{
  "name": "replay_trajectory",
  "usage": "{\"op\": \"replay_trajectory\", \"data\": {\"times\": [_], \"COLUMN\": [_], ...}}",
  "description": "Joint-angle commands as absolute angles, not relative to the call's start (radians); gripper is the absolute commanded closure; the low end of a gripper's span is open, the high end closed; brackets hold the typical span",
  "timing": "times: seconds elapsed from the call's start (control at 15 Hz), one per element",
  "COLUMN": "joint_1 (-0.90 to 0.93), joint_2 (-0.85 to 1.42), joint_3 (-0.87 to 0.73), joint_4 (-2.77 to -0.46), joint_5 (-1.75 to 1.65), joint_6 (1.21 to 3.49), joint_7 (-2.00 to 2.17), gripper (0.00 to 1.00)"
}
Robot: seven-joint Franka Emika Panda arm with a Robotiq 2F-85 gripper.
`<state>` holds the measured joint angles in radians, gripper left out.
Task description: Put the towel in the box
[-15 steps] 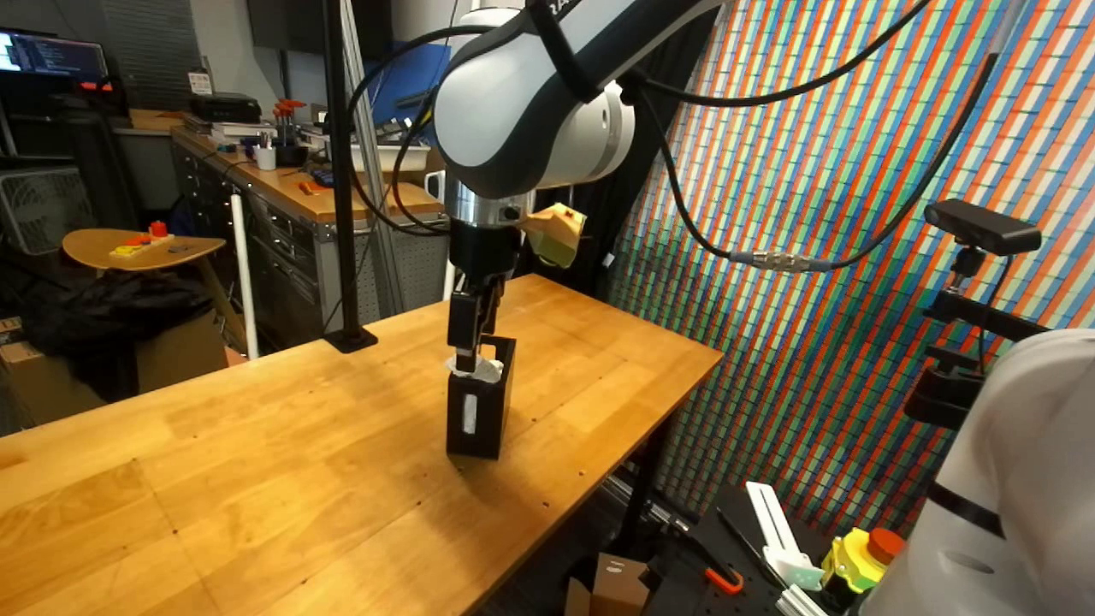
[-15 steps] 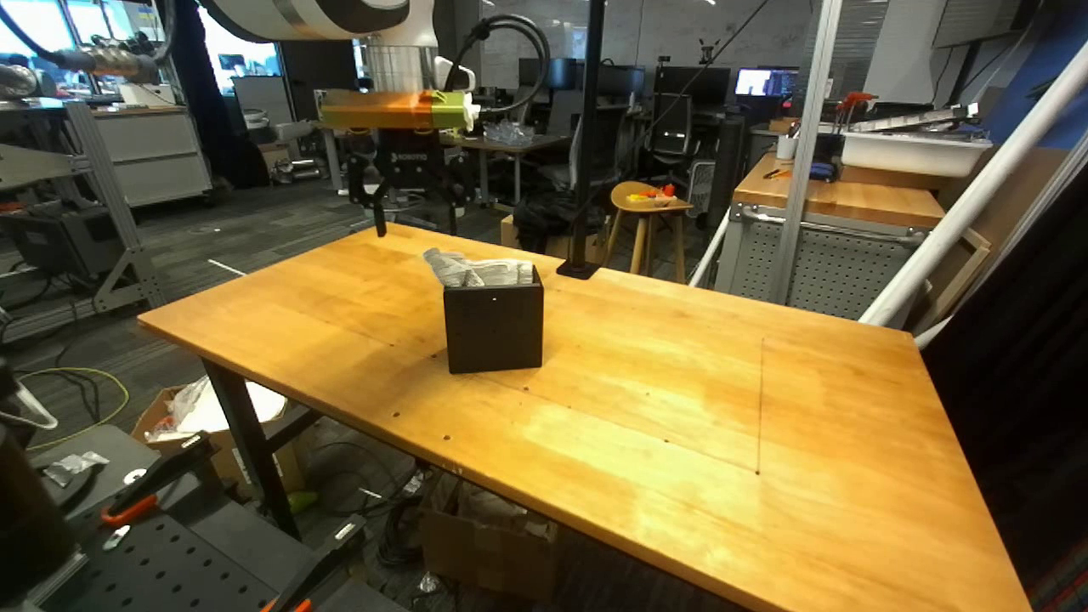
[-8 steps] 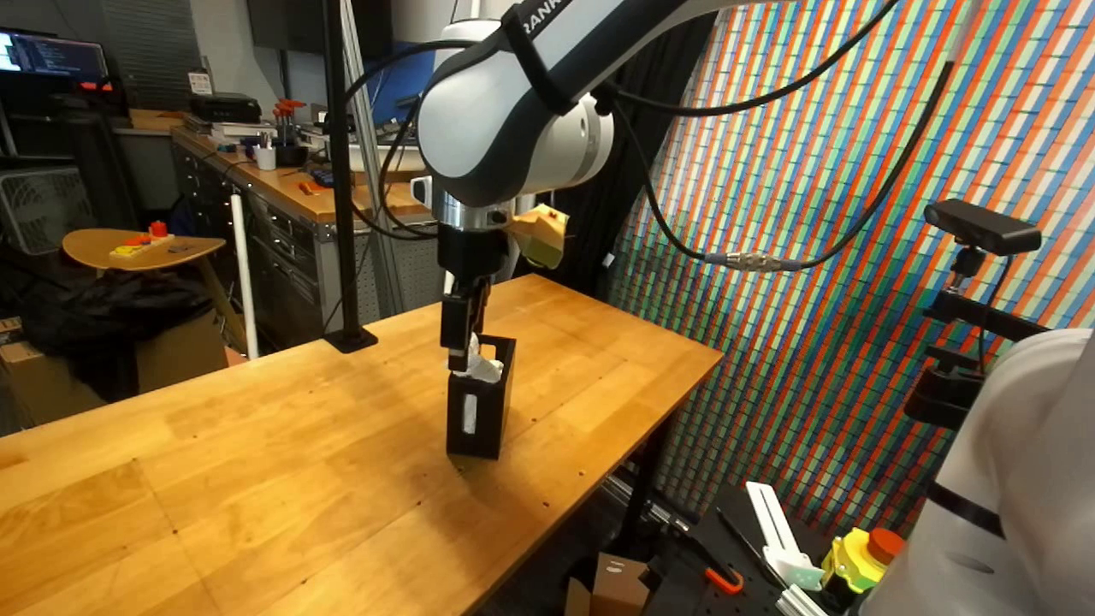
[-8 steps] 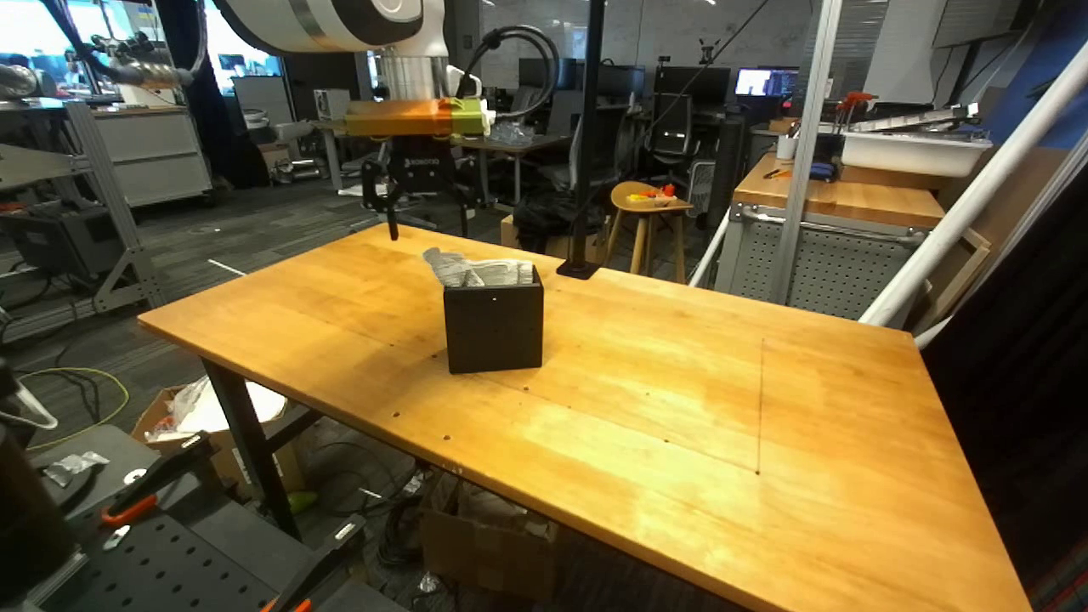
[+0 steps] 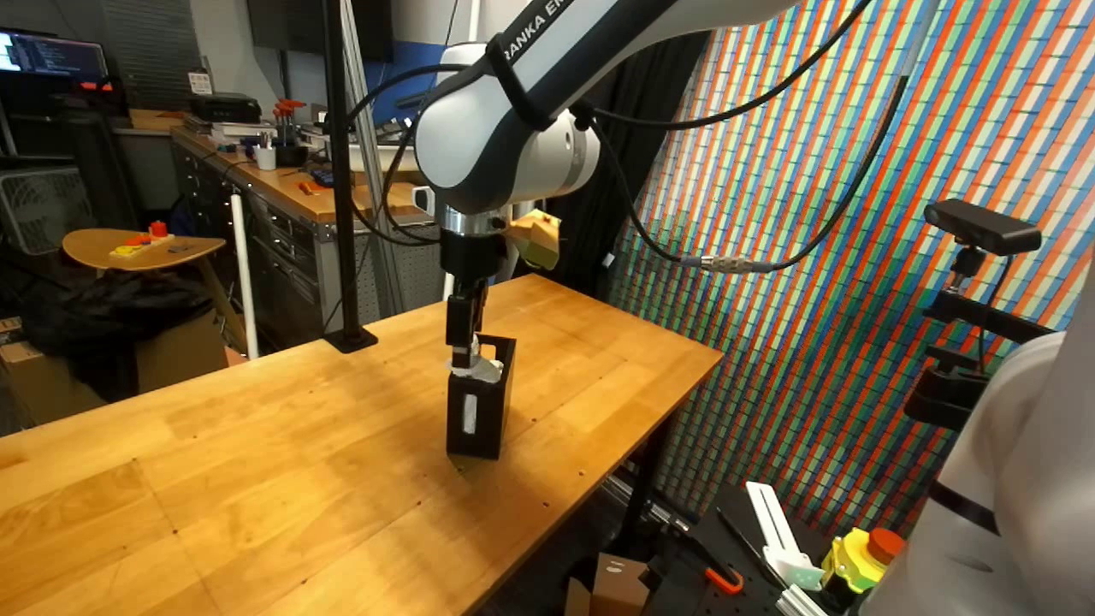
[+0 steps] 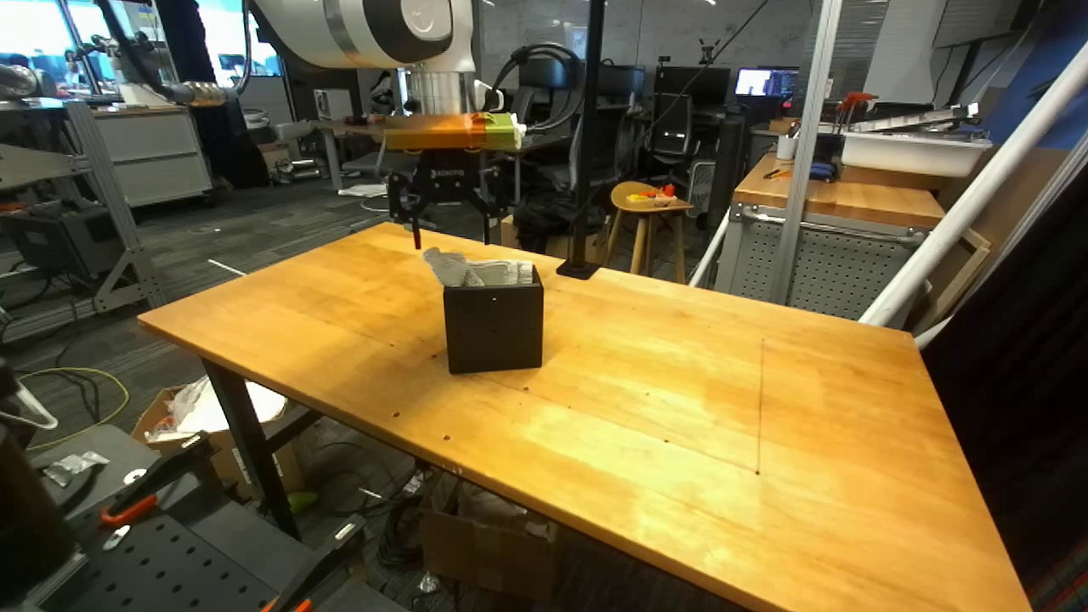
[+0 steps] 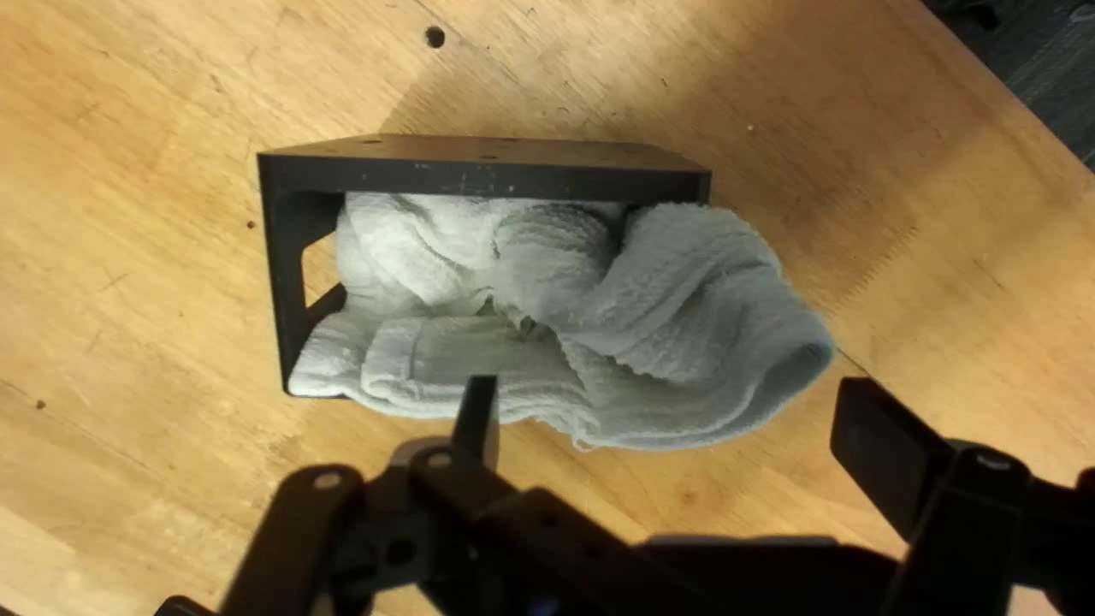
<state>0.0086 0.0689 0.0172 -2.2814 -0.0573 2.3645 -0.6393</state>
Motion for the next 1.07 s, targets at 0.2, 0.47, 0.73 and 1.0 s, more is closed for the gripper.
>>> {"op": "replay_trajectory", "data": {"times": [0.2, 0.47, 0.73, 1.0], "joint_1": [-0.035, -0.047, -0.052, -0.054], "joint_2": [0.091, 0.085, 0.082, 0.081], "joint_3": [0.01, 0.011, 0.01, 0.01], "joint_4": [-2.267, -2.278, -2.291, -2.301], "joint_5": [-0.021, 0.002, 0.029, 0.047], "joint_6": [2.376, 2.376, 2.376, 2.377], "joint_7": [-0.708, -0.721, -0.728, -0.733], "gripper": [0.0, 0.03, 0.35, 0.66]}}
